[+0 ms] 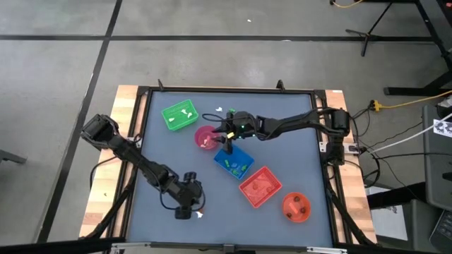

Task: Sort Halloween decoration
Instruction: Put the black skull toy into the transparent orange bin

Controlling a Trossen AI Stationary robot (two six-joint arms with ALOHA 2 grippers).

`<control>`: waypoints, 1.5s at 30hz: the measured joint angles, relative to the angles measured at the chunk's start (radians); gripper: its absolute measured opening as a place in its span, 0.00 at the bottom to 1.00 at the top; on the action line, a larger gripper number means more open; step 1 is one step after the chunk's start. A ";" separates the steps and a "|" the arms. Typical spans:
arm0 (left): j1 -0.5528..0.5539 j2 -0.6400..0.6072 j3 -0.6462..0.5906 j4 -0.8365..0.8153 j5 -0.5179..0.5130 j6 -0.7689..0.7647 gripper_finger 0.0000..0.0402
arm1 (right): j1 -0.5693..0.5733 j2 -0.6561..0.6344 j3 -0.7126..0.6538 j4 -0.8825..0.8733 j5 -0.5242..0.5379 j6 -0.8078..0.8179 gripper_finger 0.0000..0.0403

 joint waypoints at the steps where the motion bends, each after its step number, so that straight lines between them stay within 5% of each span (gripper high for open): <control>1: 0.004 0.000 0.007 -0.003 -0.001 0.003 0.19 | 0.000 -0.013 0.000 -0.004 0.000 -0.001 0.41; 7: 0.046 0.000 0.036 -0.008 -0.021 0.085 0.19 | 0.000 -0.124 0.000 -0.105 -0.007 -0.010 0.41; 26: 0.348 -0.001 0.151 -0.007 0.002 0.325 0.19 | 0.001 -0.553 0.000 -0.859 -0.044 -0.342 0.41; 36: 0.476 -0.001 0.284 0.002 0.031 0.340 0.19 | 0.009 -0.613 0.000 -0.905 -0.276 -0.392 0.41; 45: 0.532 -0.001 0.318 0.135 0.231 0.339 0.19 | 0.150 -0.605 -0.001 -0.832 -0.210 -0.725 0.41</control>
